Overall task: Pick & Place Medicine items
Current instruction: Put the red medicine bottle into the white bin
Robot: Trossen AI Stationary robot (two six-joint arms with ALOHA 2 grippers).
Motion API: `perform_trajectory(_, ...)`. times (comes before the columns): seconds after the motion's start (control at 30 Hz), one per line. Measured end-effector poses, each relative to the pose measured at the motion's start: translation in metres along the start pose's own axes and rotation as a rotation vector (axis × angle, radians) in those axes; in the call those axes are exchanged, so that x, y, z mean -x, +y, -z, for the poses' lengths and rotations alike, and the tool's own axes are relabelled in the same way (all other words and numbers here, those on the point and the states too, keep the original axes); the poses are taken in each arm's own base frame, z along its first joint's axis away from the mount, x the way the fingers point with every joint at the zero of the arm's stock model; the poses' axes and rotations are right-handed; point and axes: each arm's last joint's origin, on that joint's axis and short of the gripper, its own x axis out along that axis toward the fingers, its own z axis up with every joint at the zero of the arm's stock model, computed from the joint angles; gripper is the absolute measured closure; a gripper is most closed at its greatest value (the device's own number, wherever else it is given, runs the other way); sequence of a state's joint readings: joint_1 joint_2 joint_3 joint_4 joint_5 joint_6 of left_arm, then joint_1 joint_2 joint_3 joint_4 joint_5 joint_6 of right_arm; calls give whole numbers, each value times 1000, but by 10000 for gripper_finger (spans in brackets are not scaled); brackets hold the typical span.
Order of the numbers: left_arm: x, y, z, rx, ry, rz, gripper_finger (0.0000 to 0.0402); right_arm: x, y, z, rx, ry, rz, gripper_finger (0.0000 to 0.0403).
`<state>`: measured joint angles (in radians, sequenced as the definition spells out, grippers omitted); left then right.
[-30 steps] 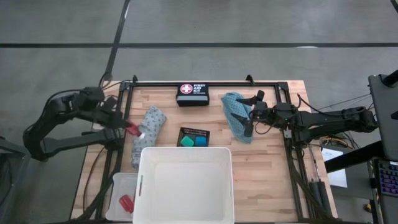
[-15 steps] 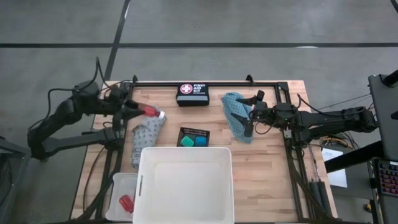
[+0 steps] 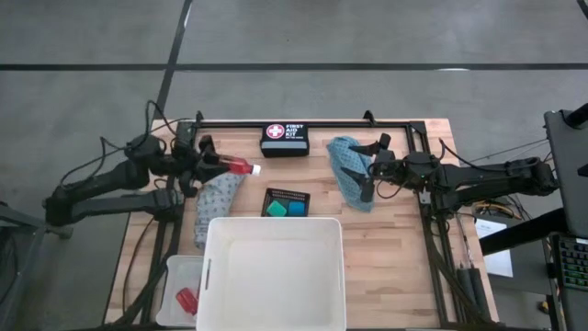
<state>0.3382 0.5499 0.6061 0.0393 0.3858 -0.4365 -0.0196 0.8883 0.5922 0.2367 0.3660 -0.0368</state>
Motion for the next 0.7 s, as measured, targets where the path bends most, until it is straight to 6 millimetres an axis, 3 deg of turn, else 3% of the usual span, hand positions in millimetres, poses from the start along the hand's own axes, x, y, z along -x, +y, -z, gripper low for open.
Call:
perform_trajectory(0.3,-3,-35,12,-13,-58,58,272,0,0,0,0,0,0,92)
perform_trajectory(0.7,24,-77,10,-32,54,-189,272,0,0,0,-3,0,0,99)
